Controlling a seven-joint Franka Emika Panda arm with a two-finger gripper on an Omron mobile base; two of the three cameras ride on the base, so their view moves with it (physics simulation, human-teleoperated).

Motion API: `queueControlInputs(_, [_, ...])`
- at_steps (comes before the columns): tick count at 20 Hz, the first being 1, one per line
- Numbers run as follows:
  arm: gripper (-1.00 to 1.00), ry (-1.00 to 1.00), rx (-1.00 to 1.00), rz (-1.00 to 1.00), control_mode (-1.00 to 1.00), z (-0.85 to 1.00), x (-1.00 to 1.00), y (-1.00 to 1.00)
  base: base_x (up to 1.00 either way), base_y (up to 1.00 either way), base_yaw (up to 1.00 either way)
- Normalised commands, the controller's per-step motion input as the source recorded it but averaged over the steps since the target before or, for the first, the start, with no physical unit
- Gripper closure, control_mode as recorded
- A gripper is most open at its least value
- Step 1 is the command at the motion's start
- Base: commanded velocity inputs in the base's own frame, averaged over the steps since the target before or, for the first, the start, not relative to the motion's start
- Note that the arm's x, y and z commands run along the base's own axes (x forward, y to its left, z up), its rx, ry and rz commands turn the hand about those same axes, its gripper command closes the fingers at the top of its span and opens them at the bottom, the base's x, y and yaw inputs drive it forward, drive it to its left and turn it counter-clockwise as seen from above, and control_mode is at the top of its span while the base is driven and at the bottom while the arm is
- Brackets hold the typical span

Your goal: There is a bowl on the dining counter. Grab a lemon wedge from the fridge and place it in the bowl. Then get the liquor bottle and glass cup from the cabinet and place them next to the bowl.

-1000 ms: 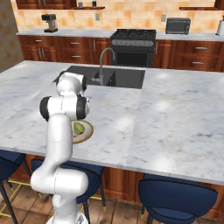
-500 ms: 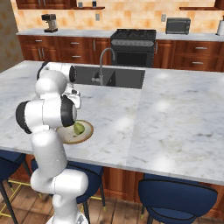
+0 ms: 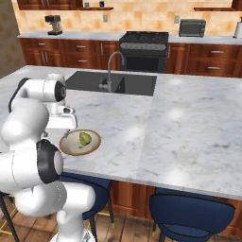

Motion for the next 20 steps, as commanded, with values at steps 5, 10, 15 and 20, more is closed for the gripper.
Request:
queueControlInputs(5, [-1.0,-0.41,0.02,0.02,-1.0,0.48,-1.0,-0.28,0.0,0.0,0.0])
queueControlInputs(10, [-1.0,-0.34,0.08,0.09,-1.0,0.41,-1.0,-0.43,0.0,0.0,0.0])
queueControlInputs(15, [-1.0,-0.12,0.09,0.02,-1.0,-0.04,-0.72,-0.47,0.0,0.0,0.0])
queueControlInputs(20, [-1.0,0.01,0.0,0.0,-1.0,-0.04,-0.03,-0.03,0.0,0.0,0.0])
